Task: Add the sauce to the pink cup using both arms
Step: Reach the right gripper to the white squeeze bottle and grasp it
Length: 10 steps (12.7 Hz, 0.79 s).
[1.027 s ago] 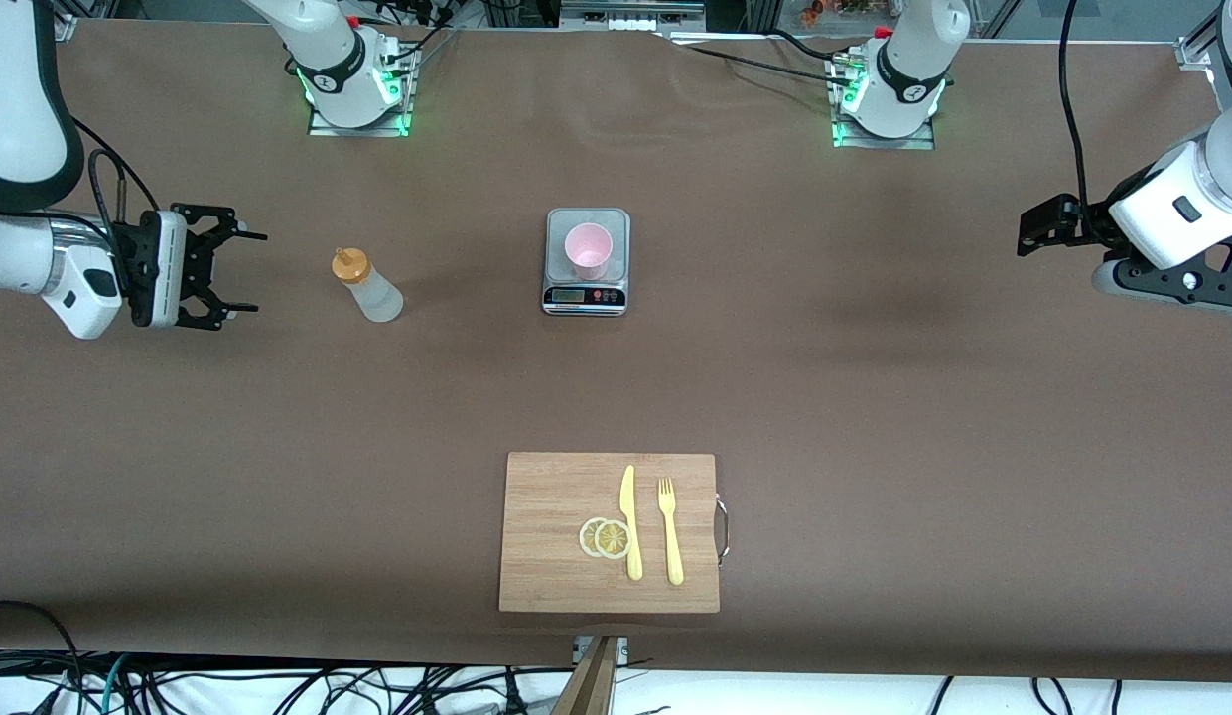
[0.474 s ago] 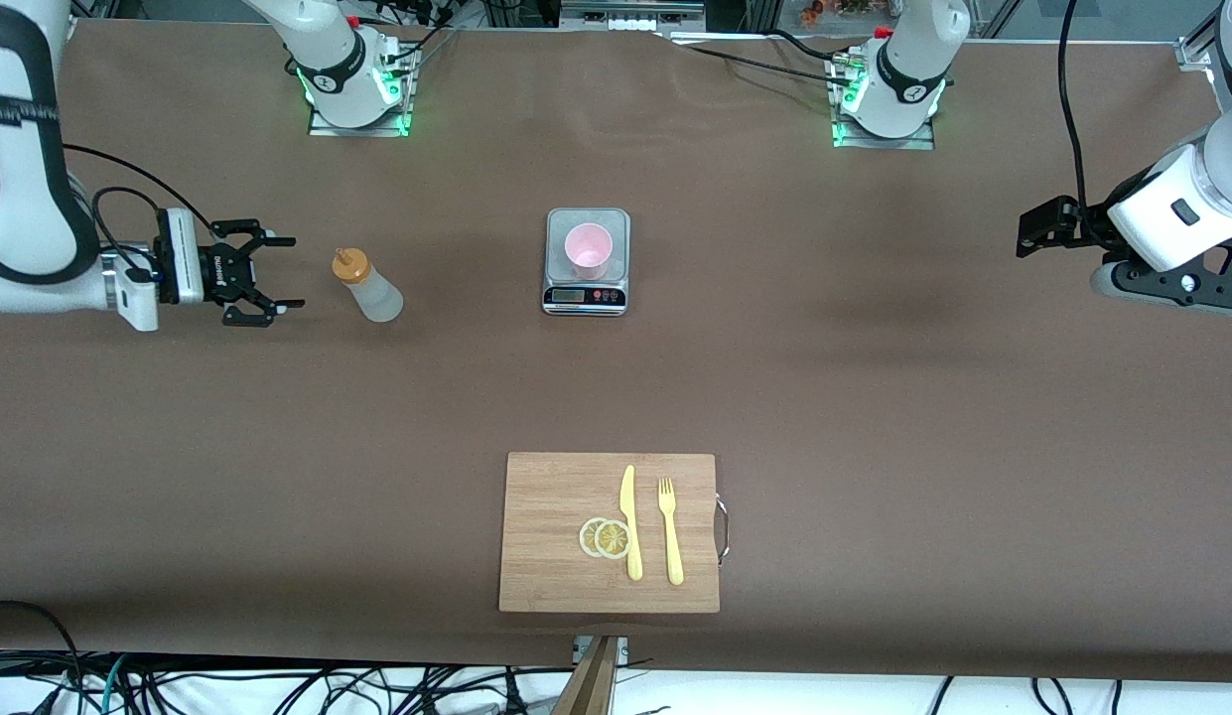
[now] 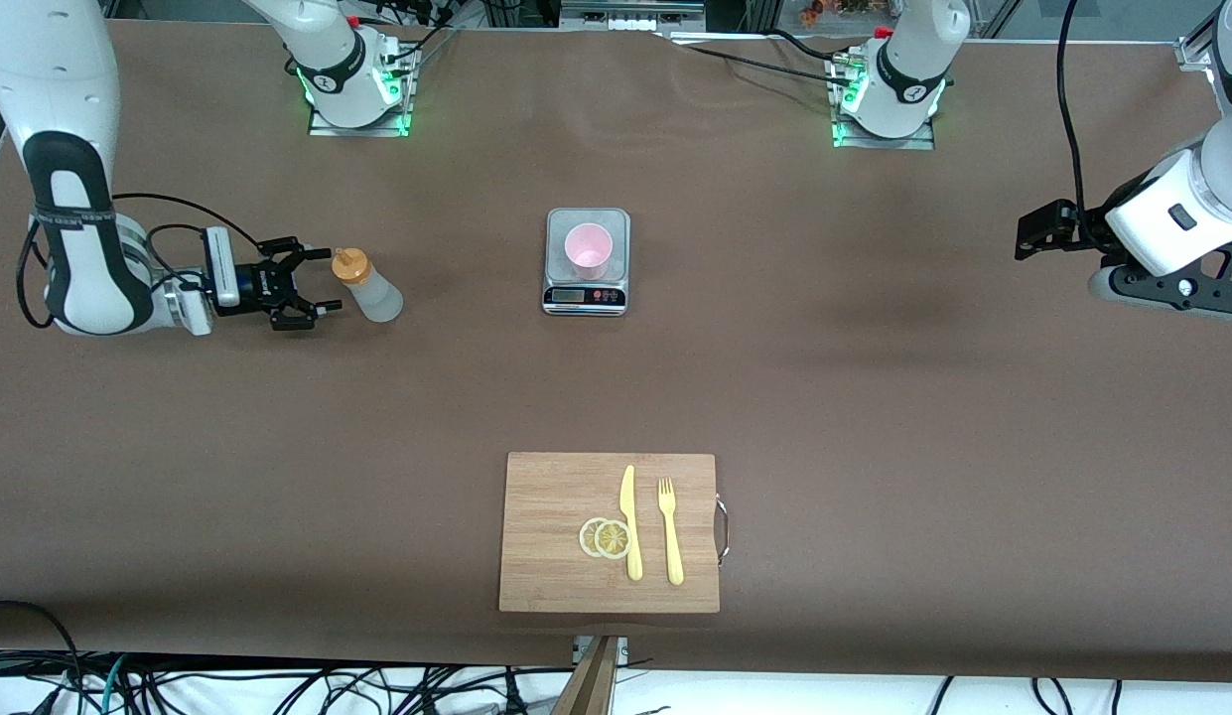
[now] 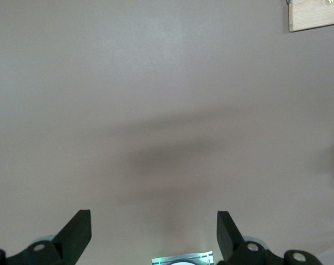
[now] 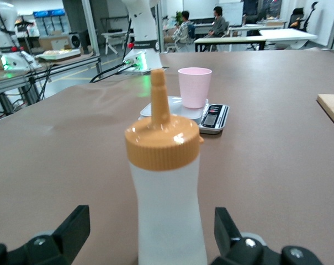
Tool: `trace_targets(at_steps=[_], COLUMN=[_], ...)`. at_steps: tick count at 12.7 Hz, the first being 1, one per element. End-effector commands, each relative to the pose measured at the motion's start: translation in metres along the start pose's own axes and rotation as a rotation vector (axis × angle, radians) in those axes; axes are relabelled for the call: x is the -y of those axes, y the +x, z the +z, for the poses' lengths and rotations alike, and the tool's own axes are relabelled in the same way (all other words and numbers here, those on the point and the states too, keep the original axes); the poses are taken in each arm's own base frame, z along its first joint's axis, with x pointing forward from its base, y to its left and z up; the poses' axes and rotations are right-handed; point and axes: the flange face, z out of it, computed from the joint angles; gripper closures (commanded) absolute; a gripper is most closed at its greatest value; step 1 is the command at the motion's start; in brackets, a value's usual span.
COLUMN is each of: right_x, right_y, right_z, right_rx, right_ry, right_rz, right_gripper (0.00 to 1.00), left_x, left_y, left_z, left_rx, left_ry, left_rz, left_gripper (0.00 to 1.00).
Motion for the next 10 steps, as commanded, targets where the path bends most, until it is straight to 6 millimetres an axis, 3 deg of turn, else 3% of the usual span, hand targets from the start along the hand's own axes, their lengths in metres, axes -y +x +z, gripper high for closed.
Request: trace_targets(at_steps=[1,5,9,10], right_x=[-0.004,-0.011,-0.019,-0.023], right_y=[-0.013,-0.018,-0.014,-0.011], right_z=[0.013,0.053,0.064,0.069], right_rx=[-0.059,-0.134,-0.144,-0.161], right_ry=[-0.039,-0.071,-0.077,-0.093], right_rz=[-0.079,-0.062,-0.068,-0.075], right_gripper=[0.0,0.0,0.01,0.06], left_x=[0.005,0.005,0.0,0.0], left_y=[0.003,0.005,0.013,0.013], left_z=[-0.006,-0.004,-0.01,-0.011], left_rx=[-0.001,0.002,-0.015,-0.017], left_ry=[0.014,0.017,0.016,0.017], left_rz=[0.004,0.007,0.015,0.015], left_gripper=[0.0,0.0,0.0,0.0])
